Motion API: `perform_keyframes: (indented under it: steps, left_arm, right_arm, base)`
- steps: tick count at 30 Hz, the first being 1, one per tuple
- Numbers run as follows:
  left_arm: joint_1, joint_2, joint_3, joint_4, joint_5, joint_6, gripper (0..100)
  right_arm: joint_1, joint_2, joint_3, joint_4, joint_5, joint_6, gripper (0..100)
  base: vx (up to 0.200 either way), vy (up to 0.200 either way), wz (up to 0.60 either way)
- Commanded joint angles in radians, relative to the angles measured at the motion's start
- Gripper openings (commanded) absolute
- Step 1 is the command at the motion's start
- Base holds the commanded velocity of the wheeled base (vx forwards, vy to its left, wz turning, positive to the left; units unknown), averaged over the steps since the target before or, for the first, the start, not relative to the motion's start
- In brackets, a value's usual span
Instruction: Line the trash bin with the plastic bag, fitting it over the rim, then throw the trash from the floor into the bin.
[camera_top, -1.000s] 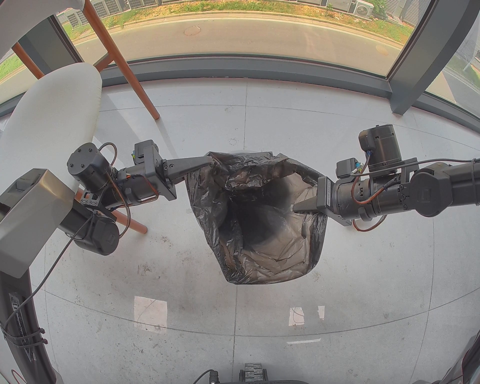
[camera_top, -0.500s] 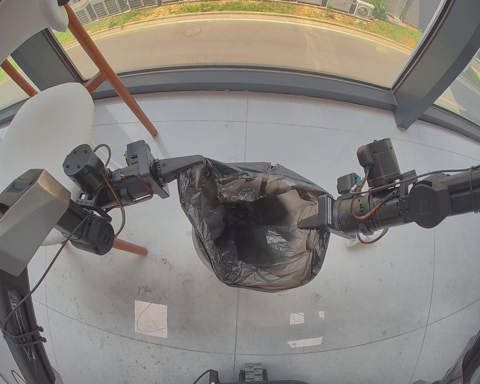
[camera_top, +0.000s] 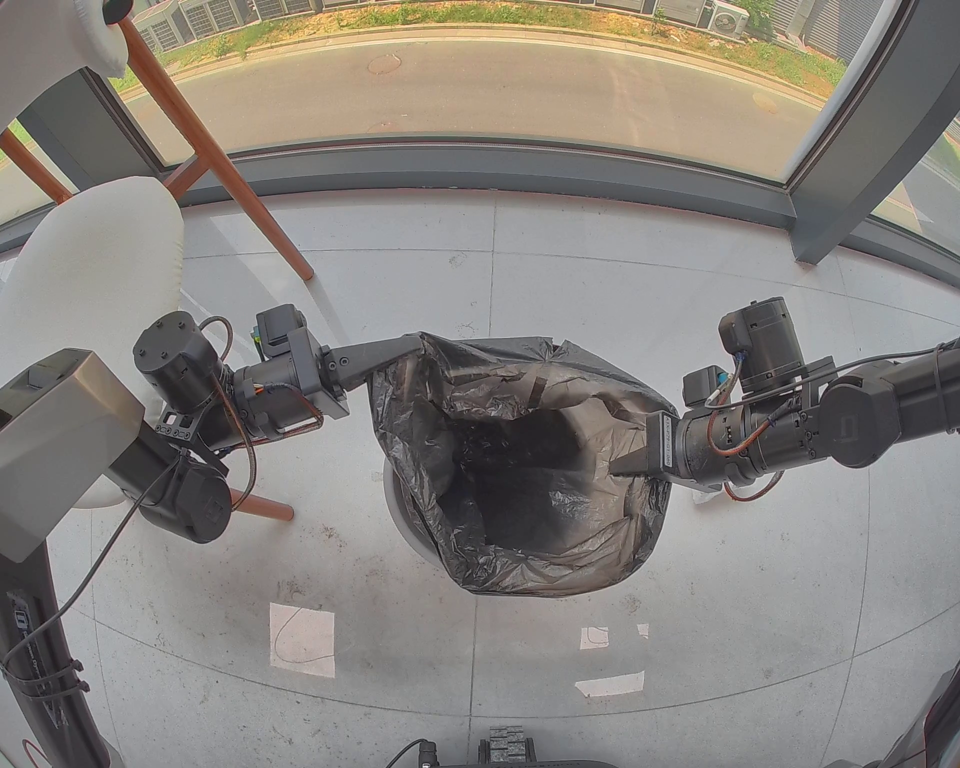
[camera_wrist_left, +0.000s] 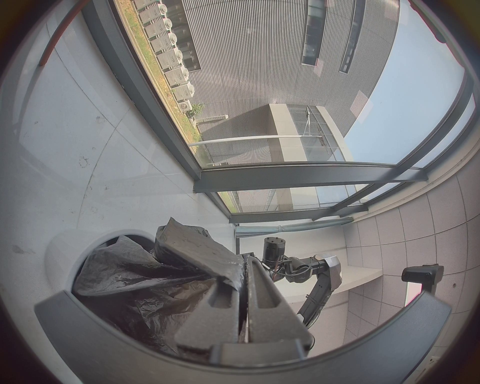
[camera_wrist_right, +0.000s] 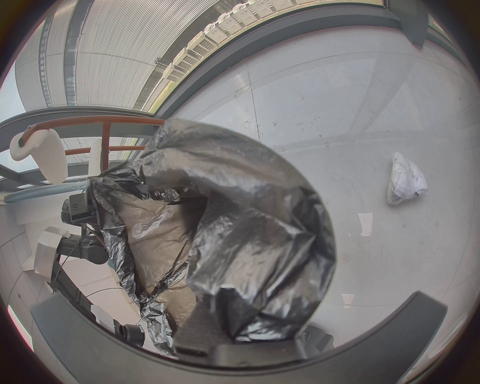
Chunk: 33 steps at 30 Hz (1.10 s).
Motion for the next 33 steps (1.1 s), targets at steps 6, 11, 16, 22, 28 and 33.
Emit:
perform_keyframes:
  steps: [6,11,16,22,28,33]
  left_arm:
    - [-0.031,-0.037,0.018,-0.018,0.156,0.004,0]
    - [-0.051,-0.088,0.065,-0.018,0.164,-0.015,0]
    - [-0.055,-0.140,0.181,-0.010,0.148,0.027,0]
    - [-0.060,-0.108,0.223,0.211,0.168,0.510,0]
    - [-0.095,-0.214,0.085,0.686,0.451,0.597,0]
    - [-0.134,-0.215,-0.171,1.134,0.730,0.752,0]
  right_arm:
    - [0.001,0.002,0.000,-0.001,0.001,-0.001,0]
    - [0.000,0.000,0.000,-0.001,0.001,0.000,0]
    - [0.001,0.005,0.000,-0.001,-0.002,0.000,0]
    - [0.007,0.007,0.001,-0.003,-0.032,0.006,0]
    - [0.007,0.011,-0.003,-0.003,-0.062,0.009,0]
    - [0.010,0.002,0.003,-0.003,-0.062,0.012,0]
  base:
    - [0.000,0.000,0.00]
    - [0.000,0.000,0.00]
    - [0.000,0.000,0.00]
    - [0.000,0.000,0.00]
    - [0.000,0.000,0.00]
    - [0.000,0.000,0.00]
